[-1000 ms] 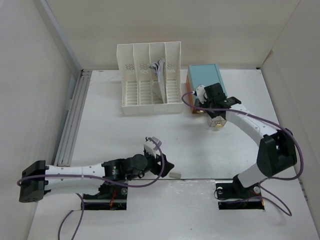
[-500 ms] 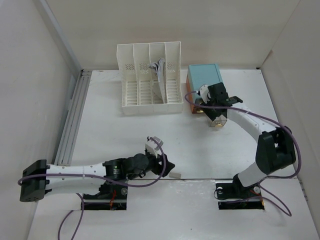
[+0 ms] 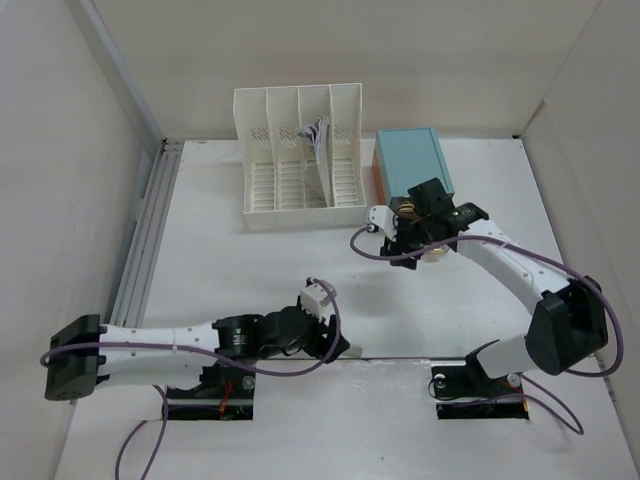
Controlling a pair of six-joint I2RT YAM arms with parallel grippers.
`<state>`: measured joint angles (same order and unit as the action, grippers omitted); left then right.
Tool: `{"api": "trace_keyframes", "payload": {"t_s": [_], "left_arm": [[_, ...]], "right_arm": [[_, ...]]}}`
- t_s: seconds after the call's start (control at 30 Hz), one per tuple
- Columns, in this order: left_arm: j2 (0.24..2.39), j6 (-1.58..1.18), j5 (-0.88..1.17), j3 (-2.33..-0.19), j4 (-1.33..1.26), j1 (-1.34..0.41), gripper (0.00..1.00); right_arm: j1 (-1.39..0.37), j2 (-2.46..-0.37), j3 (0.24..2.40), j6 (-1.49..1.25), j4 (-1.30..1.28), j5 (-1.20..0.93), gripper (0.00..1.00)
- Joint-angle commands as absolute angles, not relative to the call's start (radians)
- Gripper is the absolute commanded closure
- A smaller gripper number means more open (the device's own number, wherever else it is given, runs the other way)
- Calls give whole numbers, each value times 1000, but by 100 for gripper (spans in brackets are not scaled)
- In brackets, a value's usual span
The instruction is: Organize the desk
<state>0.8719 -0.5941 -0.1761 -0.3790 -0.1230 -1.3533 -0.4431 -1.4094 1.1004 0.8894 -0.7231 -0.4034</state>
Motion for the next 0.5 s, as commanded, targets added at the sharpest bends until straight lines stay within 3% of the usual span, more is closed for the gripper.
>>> {"api": "trace_keyframes", "payload": {"t_s": [0.0, 0.47], "left_arm": [[987, -641, -144, -510, 21, -1365, 34], [1518, -844, -359, -920, 451, -1493, 32]], "right_arm": [[-439, -1399, 1126, 902, -733, -463, 34], [-390, -1332, 1126, 854, -719, -506, 34]]}}
